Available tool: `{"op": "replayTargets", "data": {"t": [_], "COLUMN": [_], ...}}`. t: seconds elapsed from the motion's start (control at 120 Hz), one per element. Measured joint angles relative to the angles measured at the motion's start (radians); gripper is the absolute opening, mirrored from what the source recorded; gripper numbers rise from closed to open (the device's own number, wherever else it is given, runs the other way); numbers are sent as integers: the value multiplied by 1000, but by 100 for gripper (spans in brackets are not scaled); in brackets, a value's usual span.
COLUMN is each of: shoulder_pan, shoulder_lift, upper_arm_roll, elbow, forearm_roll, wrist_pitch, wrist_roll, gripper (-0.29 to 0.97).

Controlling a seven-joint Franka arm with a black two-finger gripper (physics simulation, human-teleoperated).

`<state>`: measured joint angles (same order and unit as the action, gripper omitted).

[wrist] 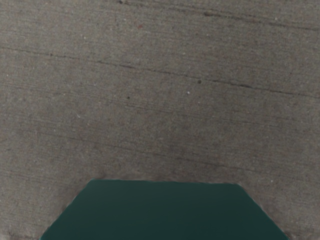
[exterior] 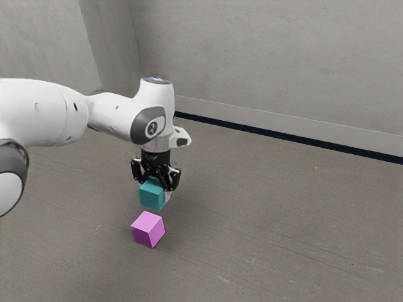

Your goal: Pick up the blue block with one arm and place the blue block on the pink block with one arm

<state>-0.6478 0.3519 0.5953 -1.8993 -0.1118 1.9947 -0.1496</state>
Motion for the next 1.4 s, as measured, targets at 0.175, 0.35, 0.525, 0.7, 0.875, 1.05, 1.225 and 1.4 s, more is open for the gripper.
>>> {"op": "replayTargets", "data": {"t": [0.175, 0.35, 0.525, 0.7, 0.875, 1.05, 1.225, 1.4], "shoulder_pan": [-119, -193, -200, -211, -219, -241, -249, -224], "shoulder_lift": [-57, -87, -97, -94, -130, -247, -259, -257], "upper_arm_roll": [104, 174, 177, 178, 191, 185, 187, 200], "elbow": [-87, -142, -166, -161, -40, 170, 452, 506], "forearm_roll": [-2, -2, -1, 3, 17, 96, 175, 219], "wrist_pitch": [17, 25, 28, 29, 27, -29, -263, -411], "wrist_roll": [-3, -5, -7, -6, -5, -4, -4, -5], "gripper": [39, 39, 42, 55, 62, 65, 67, 67]}}
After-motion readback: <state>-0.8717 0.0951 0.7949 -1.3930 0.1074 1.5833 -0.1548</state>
